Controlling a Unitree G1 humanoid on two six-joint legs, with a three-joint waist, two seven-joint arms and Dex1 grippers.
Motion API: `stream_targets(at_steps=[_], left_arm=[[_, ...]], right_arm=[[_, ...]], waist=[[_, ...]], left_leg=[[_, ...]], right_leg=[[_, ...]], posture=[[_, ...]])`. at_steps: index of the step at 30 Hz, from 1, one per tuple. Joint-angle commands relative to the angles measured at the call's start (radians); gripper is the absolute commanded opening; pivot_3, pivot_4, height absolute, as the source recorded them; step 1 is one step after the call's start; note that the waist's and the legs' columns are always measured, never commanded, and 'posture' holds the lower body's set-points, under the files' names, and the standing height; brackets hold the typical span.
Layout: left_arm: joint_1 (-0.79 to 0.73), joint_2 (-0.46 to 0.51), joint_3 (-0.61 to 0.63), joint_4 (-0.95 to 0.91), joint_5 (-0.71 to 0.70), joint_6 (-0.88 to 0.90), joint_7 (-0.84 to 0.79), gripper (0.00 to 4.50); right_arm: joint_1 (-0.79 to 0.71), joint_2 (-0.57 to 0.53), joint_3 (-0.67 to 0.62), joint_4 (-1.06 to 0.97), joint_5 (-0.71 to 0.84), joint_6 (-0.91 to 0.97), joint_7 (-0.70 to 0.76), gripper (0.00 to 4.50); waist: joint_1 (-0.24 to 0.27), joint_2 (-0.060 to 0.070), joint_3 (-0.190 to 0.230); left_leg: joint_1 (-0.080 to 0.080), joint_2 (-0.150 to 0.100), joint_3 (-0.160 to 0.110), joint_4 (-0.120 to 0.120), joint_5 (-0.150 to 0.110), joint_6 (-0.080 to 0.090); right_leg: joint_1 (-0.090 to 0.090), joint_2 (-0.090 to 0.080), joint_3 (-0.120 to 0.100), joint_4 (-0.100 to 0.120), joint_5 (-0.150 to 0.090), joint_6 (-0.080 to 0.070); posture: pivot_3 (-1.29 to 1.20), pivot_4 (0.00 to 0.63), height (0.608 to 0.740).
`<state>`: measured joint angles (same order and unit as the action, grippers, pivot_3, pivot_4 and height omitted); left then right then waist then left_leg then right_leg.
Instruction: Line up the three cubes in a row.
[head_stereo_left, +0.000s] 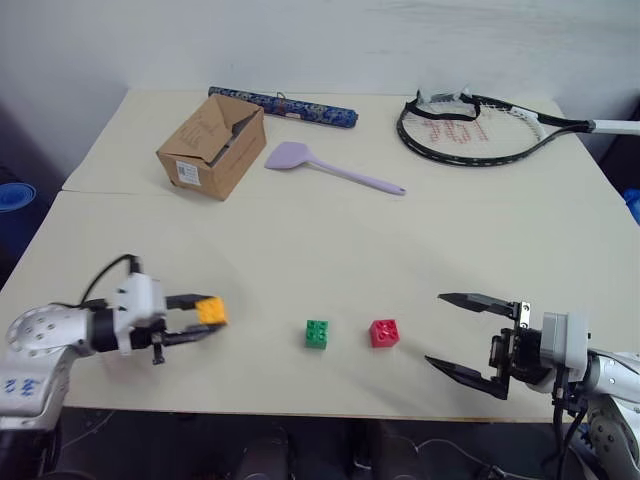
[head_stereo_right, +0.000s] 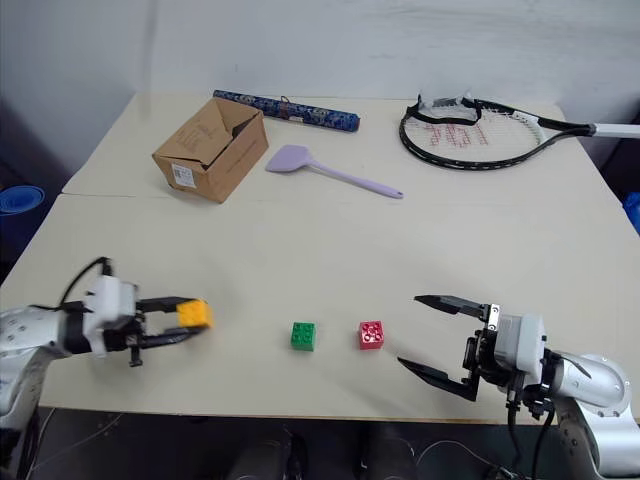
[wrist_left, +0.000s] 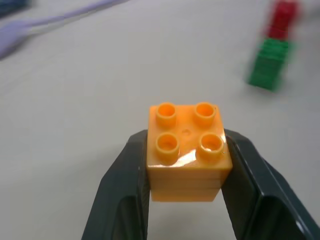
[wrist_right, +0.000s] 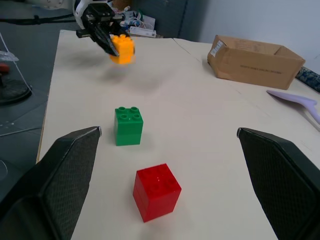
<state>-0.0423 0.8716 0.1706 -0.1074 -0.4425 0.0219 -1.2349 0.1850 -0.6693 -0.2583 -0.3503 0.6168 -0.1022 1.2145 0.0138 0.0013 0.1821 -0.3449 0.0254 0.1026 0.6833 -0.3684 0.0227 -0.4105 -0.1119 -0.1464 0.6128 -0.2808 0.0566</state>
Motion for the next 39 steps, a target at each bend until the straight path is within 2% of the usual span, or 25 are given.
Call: stream_targets(at_steps=[1, 8, 13, 21, 24, 25, 28, 35, 39], left_arm=[[-0.107, 0.003, -0.112, 0.046, 0.021, -0.021, -0.132, 1.52], [-0.270, -0.049, -0.249, 0.285, 0.126, -0.139, -0.245, 1.52], [-0.314, -0.079, -0.253, 0.396, 0.145, -0.211, -0.265, 1.52], [-0.346, -0.111, -0.252, 0.508, 0.158, -0.303, -0.276, 1.52], [-0.338, -0.105, -0.243, 0.492, 0.141, -0.290, -0.275, 2.50], [-0.336, -0.102, -0.231, 0.496, 0.143, -0.299, -0.261, 2.65], [-0.313, -0.075, -0.178, 0.506, 0.135, -0.326, -0.227, 3.51], [-0.063, 0.062, 0.044, 0.339, 0.052, -0.209, -0.153, 3.51], [0.086, 0.096, 0.190, 0.212, 0.011, -0.115, -0.083, 3.51]], right_arm=[[0.011, -0.015, -0.038, -0.025, 0.017, 0.006, -0.010, 4.50], [0.049, -0.010, -0.059, -0.059, 0.000, 0.008, -0.045, 4.50], [0.058, -0.014, -0.062, -0.065, 0.004, 0.012, -0.055, 4.50], [0.138, -0.064, -0.118, -0.025, 0.007, 0.005, 0.024, 4.50], [0.137, -0.067, -0.127, -0.011, 0.008, 0.005, 0.039, 4.50], [0.132, -0.067, -0.127, -0.007, 0.008, 0.005, 0.042, 4.50], [0.126, -0.077, -0.131, 0.002, 0.017, 0.018, 0.059, 4.50], [0.095, -0.179, -0.196, 0.071, 0.046, 0.071, 0.142, 4.50], [0.034, -0.235, -0.217, 0.129, 0.040, 0.072, 0.186, 4.50]], waist=[[0.000, 0.000, 0.000], [0.006, 0.000, 0.001], [0.008, -0.001, 0.001], [0.011, -0.001, 0.001], [0.010, -0.001, 0.001], [0.010, -0.002, 0.001], [0.007, -0.002, 0.001], [-0.014, -0.002, 0.002], [-0.014, -0.002, 0.003]], left_leg=[[0.001, 0.000, 0.001, 0.000, 0.000, 0.000], [0.002, 0.000, 0.004, 0.000, 0.001, 0.001], [0.003, 0.001, 0.007, 0.000, 0.001, 0.001], [0.006, 0.001, 0.009, 0.000, 0.000, 0.003], [0.008, 0.001, 0.010, 0.000, 0.000, 0.003], [0.008, 0.001, 0.010, 0.000, 0.000, 0.003], [0.007, 0.001, 0.011, 0.000, 0.000, 0.002], [0.007, 0.003, 0.012, 0.000, -0.001, 0.002], [0.008, 0.003, 0.011, 0.000, -0.002, 0.002]], right_leg=[[0.000, 0.000, 0.001, 0.000, 0.000, 0.000], [-0.001, 0.003, 0.004, 0.004, 0.000, 0.000], [-0.001, 0.004, 0.007, 0.006, 0.000, 0.000], [0.000, 0.003, 0.009, 0.005, 0.000, 0.001], [0.000, 0.003, 0.011, 0.005, 0.000, 0.001], [-0.001, 0.003, 0.011, 0.005, 0.000, 0.001], [-0.001, 0.003, 0.011, 0.006, 0.000, 0.001], [-0.002, 0.003, 0.013, 0.004, 0.000, 0.000], [-0.002, 0.002, 0.013, 0.004, 0.000, 0.000]], posture=[[0.00, 0.150, 0.740], [0.00, 0.150, 0.740], [0.00, 0.150, 0.740], [0.00, 0.150, 0.740], [0.00, 0.150, 0.740], [0.00, 0.150, 0.740], [0.00, 0.150, 0.740], [0.00, 0.150, 0.740], [0.00, 0.150, 0.740]])
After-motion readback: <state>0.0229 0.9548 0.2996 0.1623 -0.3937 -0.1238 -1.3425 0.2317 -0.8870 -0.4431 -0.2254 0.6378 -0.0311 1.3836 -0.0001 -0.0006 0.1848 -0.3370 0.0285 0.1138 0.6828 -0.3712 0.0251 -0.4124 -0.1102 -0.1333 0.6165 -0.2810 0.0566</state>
